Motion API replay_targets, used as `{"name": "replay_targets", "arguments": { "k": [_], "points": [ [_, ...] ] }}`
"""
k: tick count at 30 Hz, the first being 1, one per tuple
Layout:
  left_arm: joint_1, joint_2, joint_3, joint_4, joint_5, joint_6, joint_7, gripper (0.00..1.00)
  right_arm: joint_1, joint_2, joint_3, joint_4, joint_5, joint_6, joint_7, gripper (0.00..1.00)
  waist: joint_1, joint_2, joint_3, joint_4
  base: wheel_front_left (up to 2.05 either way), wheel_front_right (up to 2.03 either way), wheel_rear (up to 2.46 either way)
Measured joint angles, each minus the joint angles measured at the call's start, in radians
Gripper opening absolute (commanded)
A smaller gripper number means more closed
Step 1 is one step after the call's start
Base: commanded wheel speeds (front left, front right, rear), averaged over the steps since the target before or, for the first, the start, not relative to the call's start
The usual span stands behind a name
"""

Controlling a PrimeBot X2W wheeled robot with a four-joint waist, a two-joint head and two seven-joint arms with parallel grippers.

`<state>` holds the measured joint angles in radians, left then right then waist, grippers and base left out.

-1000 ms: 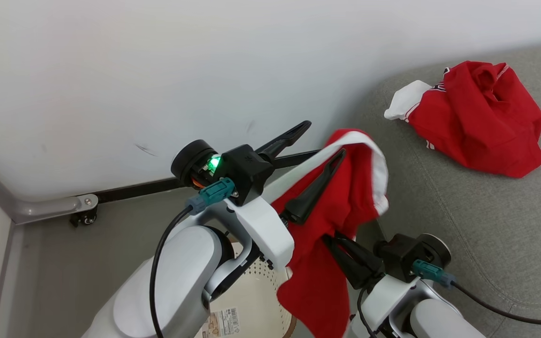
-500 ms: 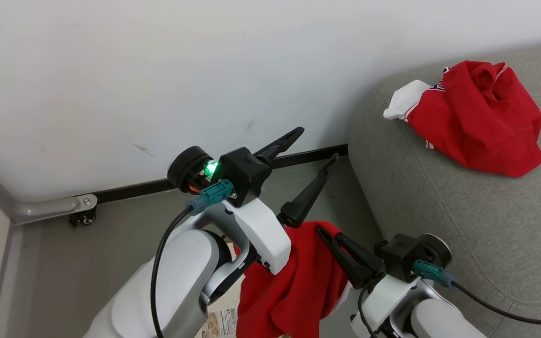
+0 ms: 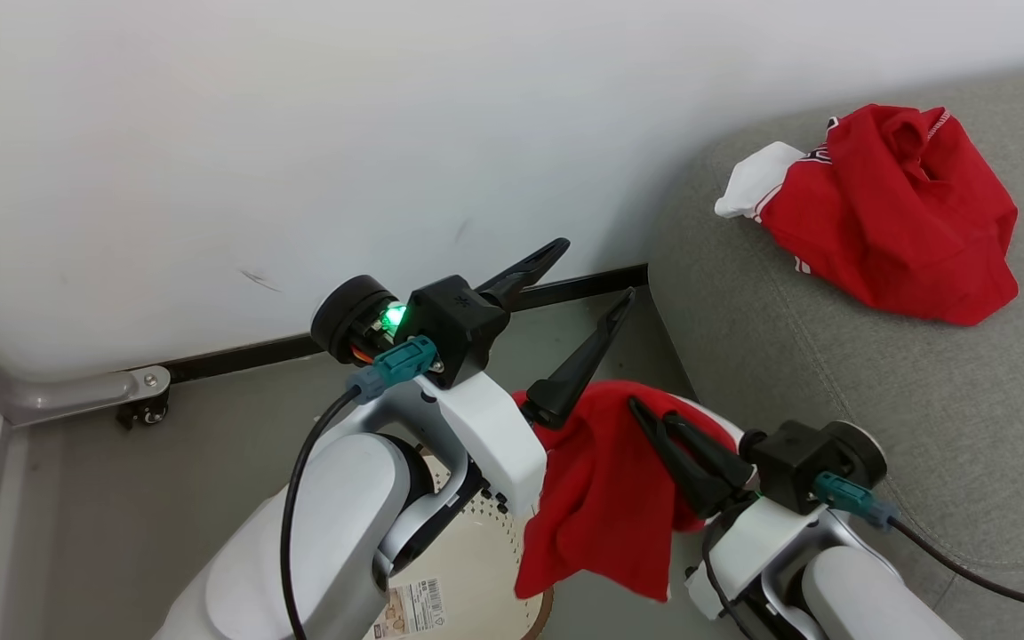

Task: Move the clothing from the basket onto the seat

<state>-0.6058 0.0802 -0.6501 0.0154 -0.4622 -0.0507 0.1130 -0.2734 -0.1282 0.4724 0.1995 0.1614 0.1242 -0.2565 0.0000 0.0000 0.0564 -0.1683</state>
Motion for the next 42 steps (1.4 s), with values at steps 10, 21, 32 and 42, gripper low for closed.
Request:
{"name": "replay_targets", "arguments": {
  "k": [10, 21, 32, 42],
  "points": [
    [0.0, -0.002, -0.013, 0.001, -0.005, -0.002, 0.0, 1.0, 0.004, -0.001, -0.057, -0.021, -0.03, 0.0, 0.0, 0.0, 0.0, 0.0001, 0.008, -0.025, 0.0, 0.0, 0.0],
    [0.0, -0.006, -0.026, 0.002, -0.013, -0.006, 0.009, 1.0, 0.031, 0.002, -0.094, -0.041, -0.04, 0.0, 0.0, 0.0, 0.0, 0.0, 0.022, -0.066, 0.0, 0.0, 0.0],
    [0.0, -0.006, -0.031, 0.004, -0.013, -0.013, 0.011, 1.0, 0.045, 0.019, -0.108, -0.069, -0.058, 0.0, 0.0, 0.0, 0.0, 0.0, 0.041, -0.123, 0.0, 0.0, 0.0],
    [0.0, 0.011, -0.028, 0.005, -0.013, -0.013, 0.018, 1.0, 0.045, 0.031, -0.105, -0.084, -0.059, 0.0, 0.0, 0.0, 0.0, 0.0, 0.06, -0.18, 0.0, 0.0, 0.0]
  ]
}}
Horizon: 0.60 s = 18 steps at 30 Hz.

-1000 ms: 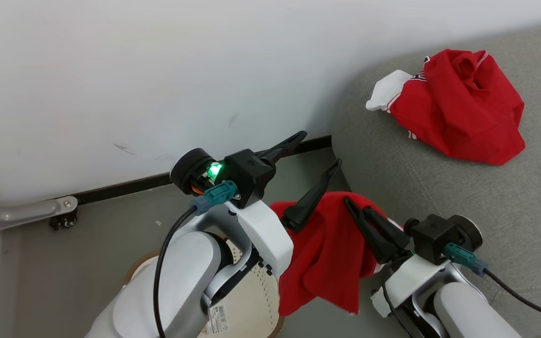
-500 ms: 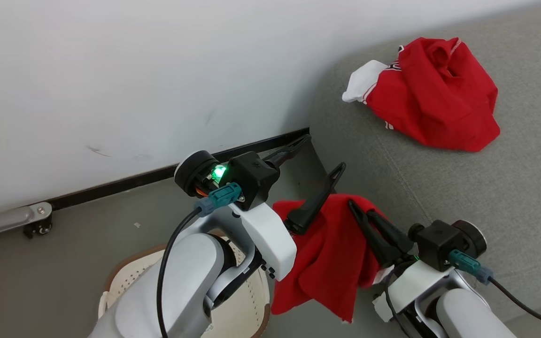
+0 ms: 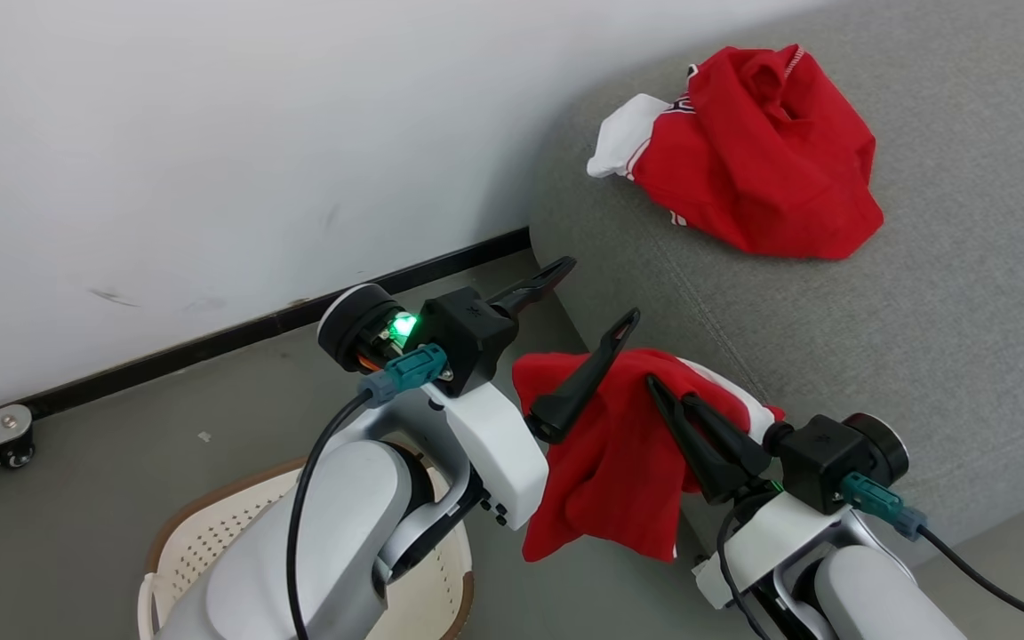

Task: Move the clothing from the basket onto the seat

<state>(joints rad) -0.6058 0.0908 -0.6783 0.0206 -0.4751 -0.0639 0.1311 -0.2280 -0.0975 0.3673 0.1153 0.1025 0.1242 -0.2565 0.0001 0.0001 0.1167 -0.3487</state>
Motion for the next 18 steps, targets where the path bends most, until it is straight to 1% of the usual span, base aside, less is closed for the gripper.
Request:
{"name": "replay_targets", "arguments": {
  "k": [14, 18],
  "points": [
    [0.0, 0.015, 0.013, -0.004, 0.011, 0.015, 0.002, 1.0, -0.009, 0.004, 0.007, -0.004, 0.0, 0.0, 0.0, 0.0, 0.0, 0.0, 0.02, -0.064, 0.0, 0.0, 0.0],
    [0.0, 0.019, 0.014, -0.009, 0.012, 0.025, 0.01, 1.0, -0.059, -0.001, -0.016, -0.012, -0.024, 0.0, 0.0, 0.0, 0.0, 0.0, 0.029, -0.073, 0.0, 0.0, 0.0]
  ]
}}
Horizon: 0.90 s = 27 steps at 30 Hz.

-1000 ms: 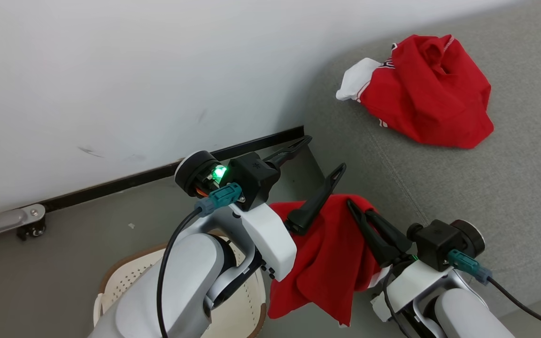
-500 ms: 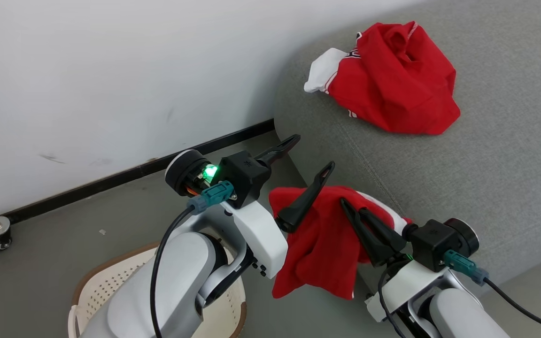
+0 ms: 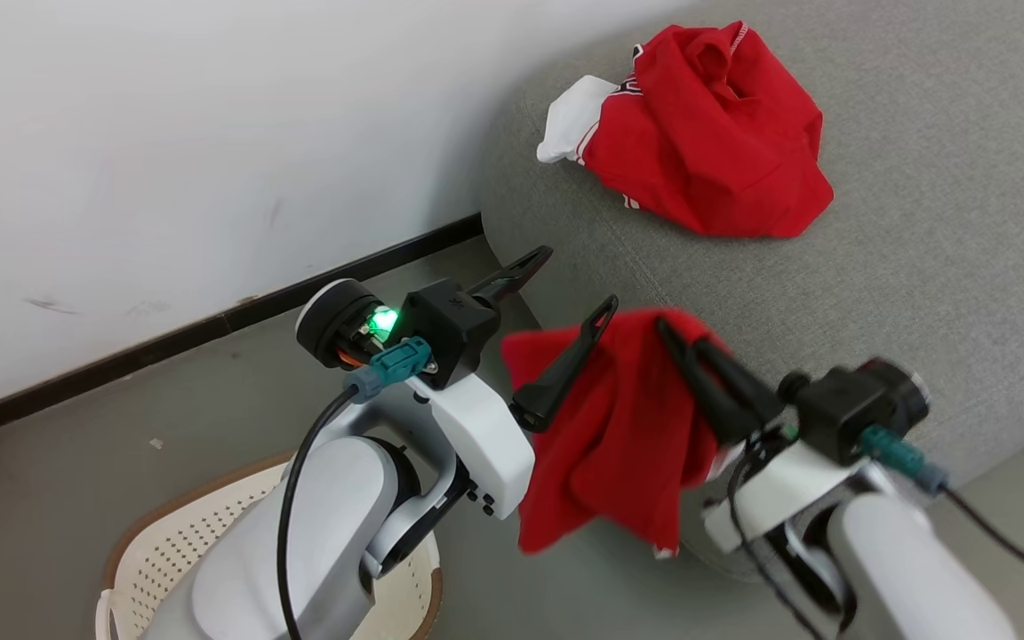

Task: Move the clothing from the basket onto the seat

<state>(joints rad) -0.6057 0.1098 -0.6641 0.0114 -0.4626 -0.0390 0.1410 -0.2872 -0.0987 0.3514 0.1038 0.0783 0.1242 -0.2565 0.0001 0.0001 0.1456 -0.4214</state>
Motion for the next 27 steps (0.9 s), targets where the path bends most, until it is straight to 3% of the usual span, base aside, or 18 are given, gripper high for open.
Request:
{"name": "replay_targets", "arguments": {
  "k": [15, 27],
  "points": [
    [0.012, 0.018, -0.001, -0.05, 0.016, 0.035, 0.04, 1.0, -0.267, -0.109, -0.128, 0.01, -0.028, 0.0, 0.0, 0.0, -0.0001, 0.0, 0.054, 0.012, 0.0, 0.0, 0.0],
    [0.023, 0.027, -0.001, -0.111, 0.026, 0.067, 0.087, 1.0, -0.514, -0.226, -0.144, 0.107, -0.04, 0.0, 0.007, 0.0, -0.0001, 0.0, 0.125, 0.04, 0.0, 0.0, 0.0]
  ]
}}
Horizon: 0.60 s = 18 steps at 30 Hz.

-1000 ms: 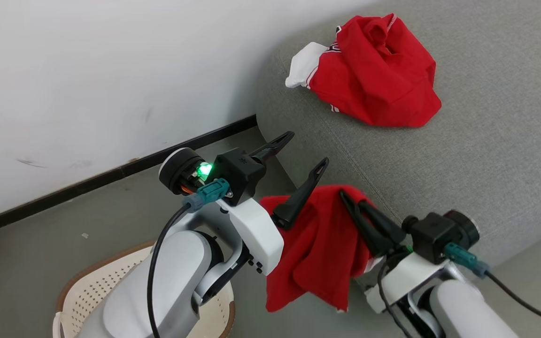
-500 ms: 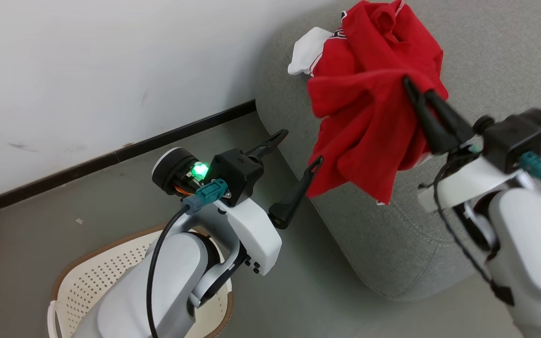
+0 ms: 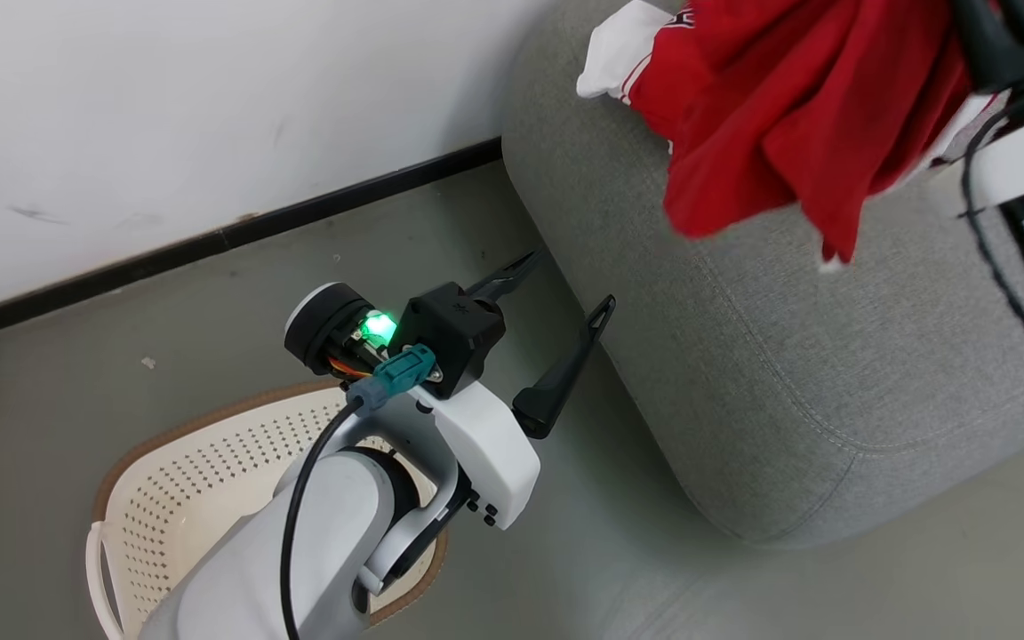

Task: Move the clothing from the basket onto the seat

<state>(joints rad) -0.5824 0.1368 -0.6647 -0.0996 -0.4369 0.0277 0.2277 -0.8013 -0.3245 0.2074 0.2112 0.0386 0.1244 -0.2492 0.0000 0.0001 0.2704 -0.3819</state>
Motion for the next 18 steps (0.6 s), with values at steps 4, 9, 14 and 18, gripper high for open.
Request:
{"name": "replay_targets", "arguments": {
  "k": [4, 9, 14, 18],
  "points": [
    [0.0, 0.005, -0.001, -0.023, 0.002, 0.01, 0.012, 1.0, -0.069, -0.03, -0.004, 0.032, 0.004, 0.0, 0.009, 0.0, 0.0, 0.0, 0.026, 0.01, 0.0, 0.0, 0.0],
    [0.0, 0.018, -0.003, -0.049, 0.01, 0.014, 0.033, 1.0, -0.132, -0.07, -0.026, 0.085, 0.006, 0.0, 0.029, 0.0, 0.0001, 0.0, 0.064, 0.023, 0.0, 0.0, 0.0],
    [0.0, 0.025, -0.009, -0.083, 0.018, 0.022, 0.062, 1.0, -0.216, -0.129, -0.053, 0.125, 0.003, 0.0, 0.056, 0.0, 0.0001, 0.0, 0.123, 0.039, 0.0, 0.0, 0.0],
    [-0.002, 0.03, -0.017, -0.105, 0.034, 0.022, 0.079, 1.0, -0.281, -0.161, -0.059, 0.13, 0.002, 0.0, 0.058, 0.0, 0.0001, 0.0, 0.159, 0.049, 0.0, 0.0, 0.0]
  ]
}}
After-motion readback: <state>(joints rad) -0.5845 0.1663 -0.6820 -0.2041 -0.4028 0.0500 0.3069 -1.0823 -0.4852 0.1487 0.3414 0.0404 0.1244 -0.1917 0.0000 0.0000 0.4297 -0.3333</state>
